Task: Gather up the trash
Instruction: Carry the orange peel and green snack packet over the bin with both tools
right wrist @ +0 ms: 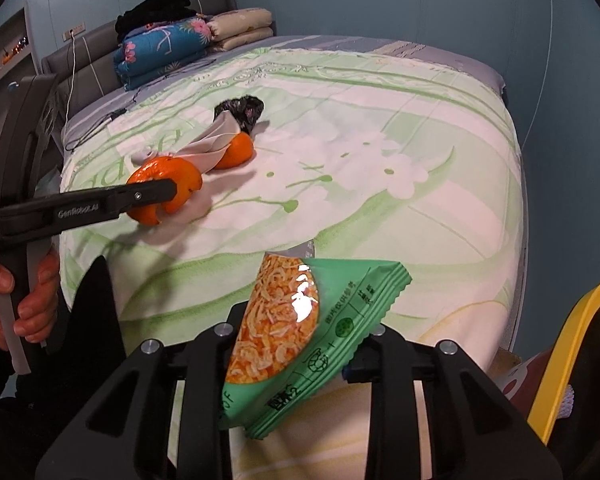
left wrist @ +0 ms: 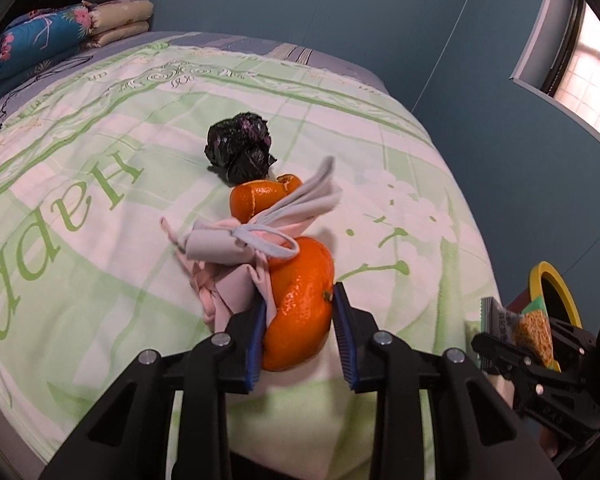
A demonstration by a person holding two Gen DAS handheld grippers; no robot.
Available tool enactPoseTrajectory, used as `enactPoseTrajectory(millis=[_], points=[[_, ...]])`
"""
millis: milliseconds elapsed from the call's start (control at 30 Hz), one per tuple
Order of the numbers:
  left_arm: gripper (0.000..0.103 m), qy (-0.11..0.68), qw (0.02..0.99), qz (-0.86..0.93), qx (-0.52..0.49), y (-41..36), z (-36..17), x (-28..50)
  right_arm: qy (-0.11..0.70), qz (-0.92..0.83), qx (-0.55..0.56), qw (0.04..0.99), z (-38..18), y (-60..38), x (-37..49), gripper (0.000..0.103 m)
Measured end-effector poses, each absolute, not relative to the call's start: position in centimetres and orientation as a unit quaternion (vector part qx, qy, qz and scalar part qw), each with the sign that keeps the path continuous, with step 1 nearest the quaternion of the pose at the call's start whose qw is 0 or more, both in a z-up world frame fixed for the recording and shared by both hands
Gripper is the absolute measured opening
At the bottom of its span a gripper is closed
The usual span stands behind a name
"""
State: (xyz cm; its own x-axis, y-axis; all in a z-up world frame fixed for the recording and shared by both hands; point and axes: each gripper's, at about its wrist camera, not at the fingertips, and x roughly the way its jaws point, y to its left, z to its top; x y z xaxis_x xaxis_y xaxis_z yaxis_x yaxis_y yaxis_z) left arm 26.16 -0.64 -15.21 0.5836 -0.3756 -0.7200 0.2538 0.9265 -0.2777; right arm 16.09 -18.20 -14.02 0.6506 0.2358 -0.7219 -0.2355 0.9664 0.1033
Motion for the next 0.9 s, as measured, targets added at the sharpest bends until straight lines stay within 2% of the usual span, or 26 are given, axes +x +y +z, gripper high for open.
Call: enactPoseTrajectory(millis=[367, 900], points=[[0.029, 0.373, 0.91, -0.165, -0.074, 0.8, -10.8, 22.2, 0.366, 0.147, 0.017, 0.919, -10.5, -18.8, 14.3, 0.026], [0.029, 0.298, 0.938, -0.171, -0.055, -0.6, -4.1, 16.5, 0.28, 0.158, 0.027, 0.947, -3.4, -21.0, 10.5, 0.026]])
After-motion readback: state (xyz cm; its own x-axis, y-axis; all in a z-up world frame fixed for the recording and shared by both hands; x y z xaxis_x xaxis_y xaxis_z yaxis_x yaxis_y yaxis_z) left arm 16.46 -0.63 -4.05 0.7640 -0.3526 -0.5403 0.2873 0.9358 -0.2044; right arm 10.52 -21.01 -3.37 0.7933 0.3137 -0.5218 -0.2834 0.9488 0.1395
